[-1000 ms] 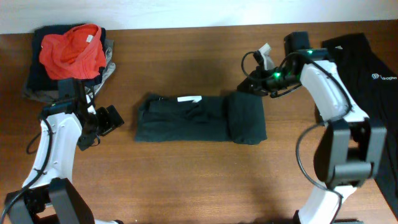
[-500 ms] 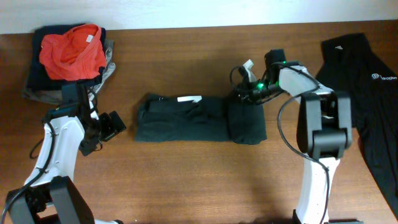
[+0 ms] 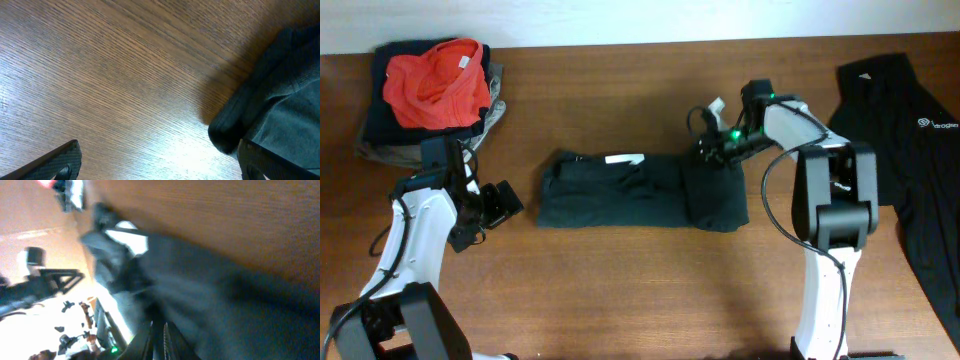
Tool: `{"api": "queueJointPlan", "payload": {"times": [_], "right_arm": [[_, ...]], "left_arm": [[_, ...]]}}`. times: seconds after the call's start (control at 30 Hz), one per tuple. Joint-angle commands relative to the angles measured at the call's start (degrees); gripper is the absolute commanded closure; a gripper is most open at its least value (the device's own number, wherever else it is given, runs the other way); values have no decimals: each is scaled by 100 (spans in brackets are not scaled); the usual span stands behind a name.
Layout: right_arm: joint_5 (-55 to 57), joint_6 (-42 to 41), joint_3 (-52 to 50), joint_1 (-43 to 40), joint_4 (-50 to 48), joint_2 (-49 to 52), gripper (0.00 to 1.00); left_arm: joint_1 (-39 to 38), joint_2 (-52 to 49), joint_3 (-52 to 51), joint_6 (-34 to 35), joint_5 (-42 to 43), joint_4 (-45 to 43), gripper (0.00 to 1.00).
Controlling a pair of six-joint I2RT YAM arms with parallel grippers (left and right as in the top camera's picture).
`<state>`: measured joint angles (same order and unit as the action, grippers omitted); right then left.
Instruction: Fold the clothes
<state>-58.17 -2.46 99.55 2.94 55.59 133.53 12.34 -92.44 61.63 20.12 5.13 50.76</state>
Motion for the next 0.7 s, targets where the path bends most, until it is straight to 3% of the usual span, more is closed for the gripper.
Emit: {"api": "queueJointPlan", "payload": {"times": [0.0,0.33,0.53,0.67], "right_arm": [[-120,387,540,-107,616,-914,87],[485,1705,417,-136,2787,-1585,89],[402,2031,-708,-146,2656,-1585,90],[-105,2009,-1829,-157,1550,-1580,87]], "left_arm": [[-20,-61,-48,-4,2,-17,1],[-20,-61,-48,-4,4,-48,1],[-20,-61,-48,-7,2,-33,1],[-20,-61,-48,-4,4,-57,1]]}}
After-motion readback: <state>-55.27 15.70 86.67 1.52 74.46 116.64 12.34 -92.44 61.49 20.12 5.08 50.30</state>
